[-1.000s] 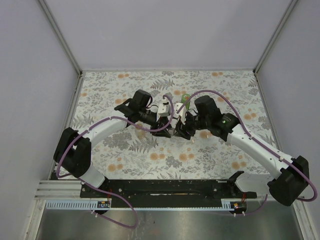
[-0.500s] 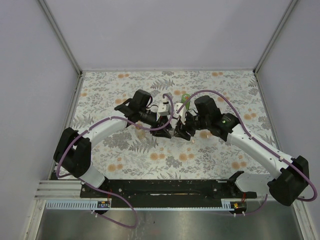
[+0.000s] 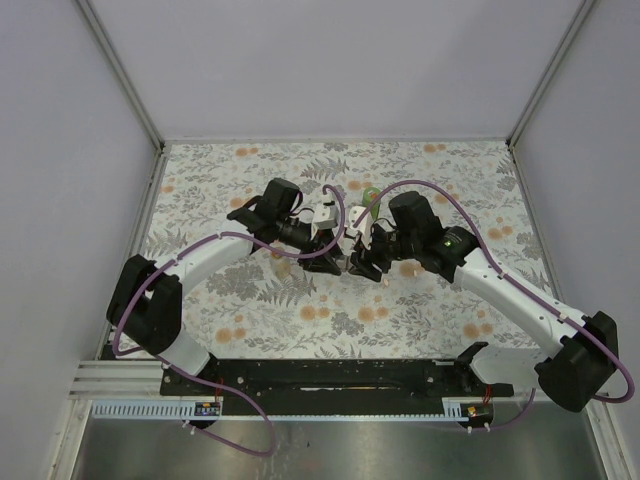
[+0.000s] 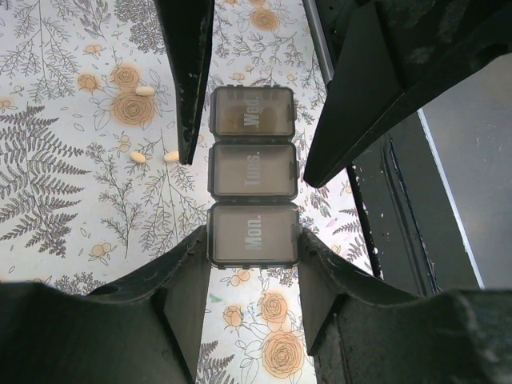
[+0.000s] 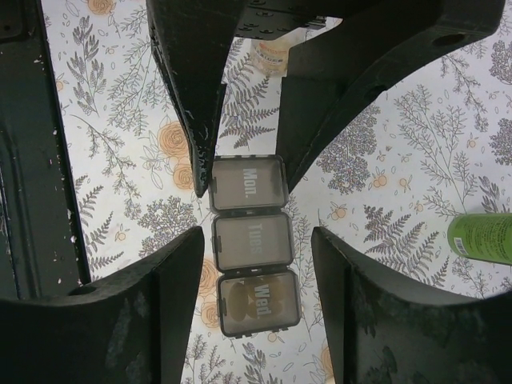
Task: Sort the pills into containers
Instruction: Open the pill container.
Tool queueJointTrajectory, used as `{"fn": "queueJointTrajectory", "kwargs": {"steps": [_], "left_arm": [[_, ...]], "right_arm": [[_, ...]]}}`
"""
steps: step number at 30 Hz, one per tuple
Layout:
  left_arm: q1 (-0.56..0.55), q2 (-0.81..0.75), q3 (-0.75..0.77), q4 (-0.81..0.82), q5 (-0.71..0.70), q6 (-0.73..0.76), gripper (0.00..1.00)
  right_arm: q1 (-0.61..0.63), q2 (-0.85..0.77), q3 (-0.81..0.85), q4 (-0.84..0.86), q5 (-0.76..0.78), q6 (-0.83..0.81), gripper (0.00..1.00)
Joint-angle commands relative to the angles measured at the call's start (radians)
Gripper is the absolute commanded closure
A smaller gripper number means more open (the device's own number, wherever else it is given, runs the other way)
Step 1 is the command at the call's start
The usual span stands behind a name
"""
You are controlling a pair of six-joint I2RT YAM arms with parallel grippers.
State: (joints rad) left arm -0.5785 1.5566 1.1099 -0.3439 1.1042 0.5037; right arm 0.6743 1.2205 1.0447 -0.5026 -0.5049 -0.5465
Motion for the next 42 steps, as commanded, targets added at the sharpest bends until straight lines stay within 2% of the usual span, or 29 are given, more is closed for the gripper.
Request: {"fn": "queueJointTrajectory", "kwargs": {"steps": [1,10,28,42], "left_arm": [[0.006,-0.03,0.033,0.026,0.072,0.006,1.0],[0.005,-0.024,0.031,0.025,0.086,-0.002,1.0],[-0.014,-0.033,0.002,0.023,0.052,0.03,1.0],[-0.017,-0.09,-0.091,0.134,0.002,0.078,1.0]], "right_arm": [[0.005,0.004,0.012,-0.001,0.008,-0.013,0.35],[0.005,0.004,0.011,0.01,0.011,-0.004,0.37],[0.004,0.054,0.077,-0.048,-0.055,0.026,0.6],[-0.047,0.074,0.112,-0.08,-0.161,0.079,0.62]]}}
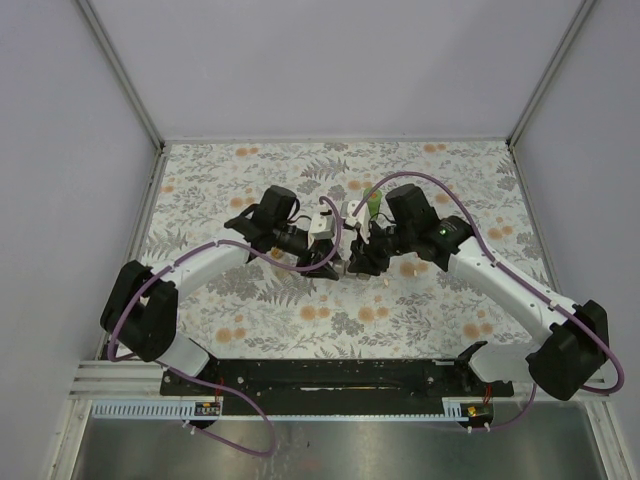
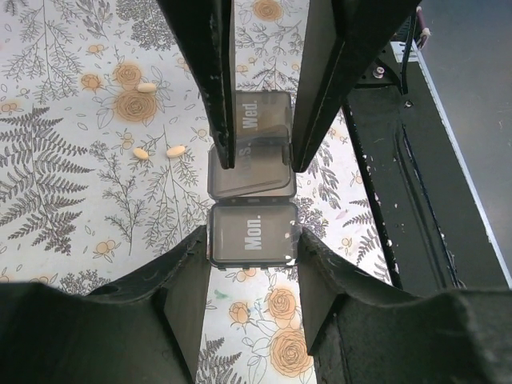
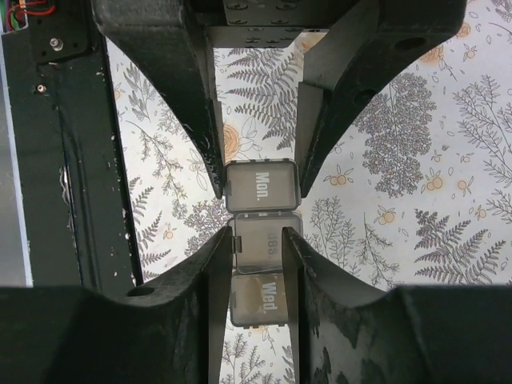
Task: Sort the pills into containers
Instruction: Open the pill container.
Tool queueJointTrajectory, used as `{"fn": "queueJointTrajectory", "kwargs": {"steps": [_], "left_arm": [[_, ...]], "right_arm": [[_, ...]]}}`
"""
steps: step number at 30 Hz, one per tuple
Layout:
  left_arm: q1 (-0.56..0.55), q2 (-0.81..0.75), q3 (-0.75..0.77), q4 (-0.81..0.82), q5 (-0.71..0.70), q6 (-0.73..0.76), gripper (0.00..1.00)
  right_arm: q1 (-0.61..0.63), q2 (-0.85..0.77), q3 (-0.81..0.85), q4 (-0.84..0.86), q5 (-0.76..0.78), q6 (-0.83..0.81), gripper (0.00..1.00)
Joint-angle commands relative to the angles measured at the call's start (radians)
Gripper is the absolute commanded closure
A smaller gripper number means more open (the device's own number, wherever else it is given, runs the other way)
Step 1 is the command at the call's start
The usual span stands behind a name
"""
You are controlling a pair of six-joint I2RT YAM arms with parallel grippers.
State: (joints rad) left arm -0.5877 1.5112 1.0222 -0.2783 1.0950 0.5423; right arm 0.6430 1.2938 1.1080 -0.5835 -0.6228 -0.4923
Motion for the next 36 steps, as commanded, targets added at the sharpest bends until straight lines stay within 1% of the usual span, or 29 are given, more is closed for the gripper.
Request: {"fn": "queueJointTrajectory", "kwargs": {"steps": [1,8,13,15,20,36], "left_arm": [[-0.008,-0.045,-0.002,0.068,0.011,0.039,1.0],[-0.009,-0.057,-0.01,0.07,-0.017,0.059,1.0],[-0.009,-0.06,-0.02,0.07,-0.03,0.077,1.0],[-0.009,-0.059,-0.017,0.07,-0.032,0.077,1.0],[-0.012,-0.057,-0.014,0.07,-0.026,0.07,1.0],[-0.027,-0.071,-0.023,0.05,-0.012,0.099,1.0]], "right_arm": [[-0.017,0.001,0.049,0.001,-0.048,0.027,0.62],[-0.029,0.01,0.058,-0.007,-0.055,0.035,0.59],[-0.037,-0.002,0.056,0.001,-0.032,0.04,0.53],[-0.037,-0.008,0.055,0.001,-0.022,0.037,0.52],[-0.037,-0.013,0.044,0.016,-0.003,0.04,0.51],[-0.037,-0.016,0.026,0.09,0.133,0.09,0.5]]}}
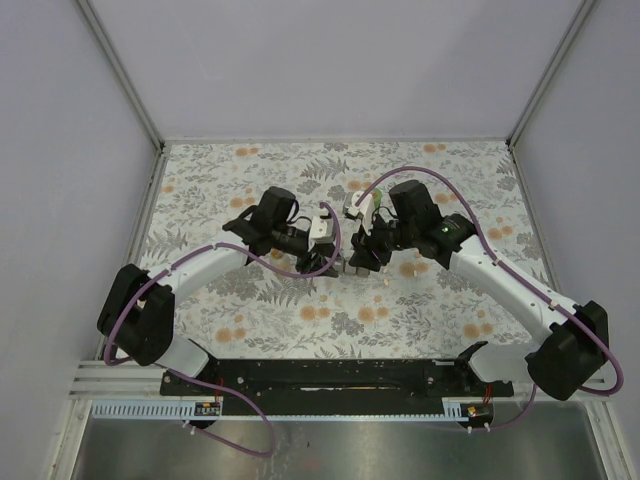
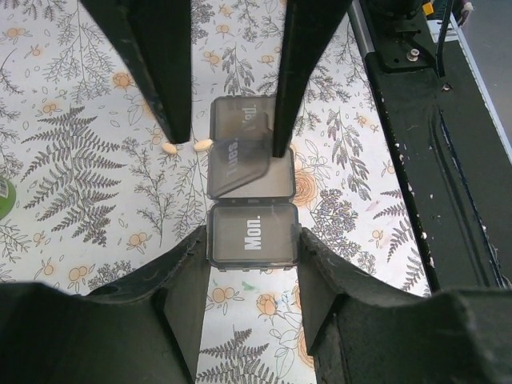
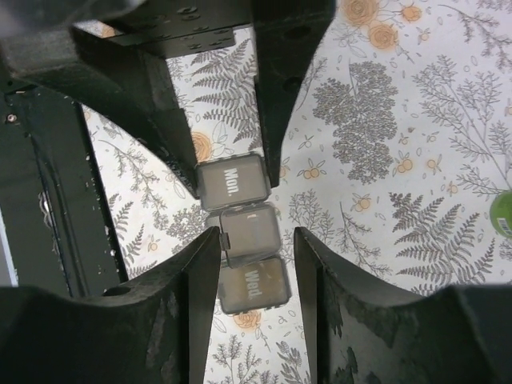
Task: Sort the pills into containers
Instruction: Open the pill container, then place the pill container at the center of the board.
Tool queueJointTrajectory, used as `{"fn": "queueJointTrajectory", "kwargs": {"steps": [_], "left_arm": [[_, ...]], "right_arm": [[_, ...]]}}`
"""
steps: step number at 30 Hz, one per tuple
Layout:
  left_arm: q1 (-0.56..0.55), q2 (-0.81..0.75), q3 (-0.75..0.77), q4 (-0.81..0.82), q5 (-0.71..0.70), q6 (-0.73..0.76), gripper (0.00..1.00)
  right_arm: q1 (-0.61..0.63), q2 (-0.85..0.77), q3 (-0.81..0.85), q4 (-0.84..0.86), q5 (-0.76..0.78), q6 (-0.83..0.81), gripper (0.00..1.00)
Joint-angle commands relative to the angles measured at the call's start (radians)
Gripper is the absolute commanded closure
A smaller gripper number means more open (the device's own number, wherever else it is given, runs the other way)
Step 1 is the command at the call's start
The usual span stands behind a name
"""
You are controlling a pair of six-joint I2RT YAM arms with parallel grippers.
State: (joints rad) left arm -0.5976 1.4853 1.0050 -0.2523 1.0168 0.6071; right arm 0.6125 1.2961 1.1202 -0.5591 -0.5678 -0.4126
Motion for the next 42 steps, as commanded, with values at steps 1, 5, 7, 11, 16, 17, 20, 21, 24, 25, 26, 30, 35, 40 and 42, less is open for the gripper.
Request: {"fn": "queueJointTrajectory", "kwargs": {"steps": [1,5,7,11,16,17,20,21,24,25,26,30,35,40,42], "left_arm": [[-0.018,-0.046,-0.006,0.024,0.068,0.039,1.0],[-0.018,-0.054,-0.012,0.024,0.071,0.046,1.0],[-0.018,-0.057,-0.016,0.024,0.075,0.052,1.0],[-0.018,-0.06,-0.022,0.024,0.071,0.069,1.0],[-0.018,-0.062,-0.026,0.024,0.063,0.082,1.0],[-0.018,-0.063,-0.026,0.024,0.06,0.082,1.0],[-0.019,-0.066,-0.029,0.024,0.058,0.083,1.0],[-0.019,-0.068,-0.029,0.024,0.06,0.086,1.0],[-0.018,-0.069,-0.031,0.024,0.057,0.088,1.0],[-0.019,-0.069,-0.031,0.024,0.055,0.089,1.0],[-0.019,-0.069,-0.031,0.024,0.054,0.091,1.0],[-0.021,-0.068,-0.032,0.024,0.048,0.098,1.0],[-0.021,-0.063,-0.045,0.048,0.037,0.089,1.0],[-0.021,-0.05,-0.06,0.1,0.023,0.057,1.0],[-0.021,-0.037,-0.065,0.126,0.02,0.04,1.0]], "right_arm": [[-0.008,-0.015,0.016,0.067,0.086,0.015,0.5],[-0.008,-0.009,0.024,0.067,0.103,0.02,0.5],[-0.008,-0.003,0.027,0.067,0.115,0.024,0.5],[-0.022,-0.001,0.03,0.068,0.108,0.028,0.5],[-0.039,0.005,0.038,0.065,0.085,0.041,0.51],[-0.043,0.009,0.039,0.062,0.083,0.043,0.5],[-0.043,0.017,0.039,0.064,0.079,0.044,0.5],[-0.043,0.022,0.039,0.062,0.082,0.044,0.5],[-0.045,0.035,0.038,0.062,0.083,0.044,0.51],[-0.043,0.037,0.036,0.062,0.082,0.043,0.51],[-0.045,0.038,0.033,0.062,0.08,0.043,0.51],[-0.043,0.042,0.029,0.064,0.08,0.044,0.5],[-0.049,0.039,0.033,0.059,0.065,0.052,0.5],[-0.066,-0.003,0.043,0.054,0.031,0.069,0.48],[-0.076,-0.014,0.044,0.048,0.014,0.074,0.48]]}}
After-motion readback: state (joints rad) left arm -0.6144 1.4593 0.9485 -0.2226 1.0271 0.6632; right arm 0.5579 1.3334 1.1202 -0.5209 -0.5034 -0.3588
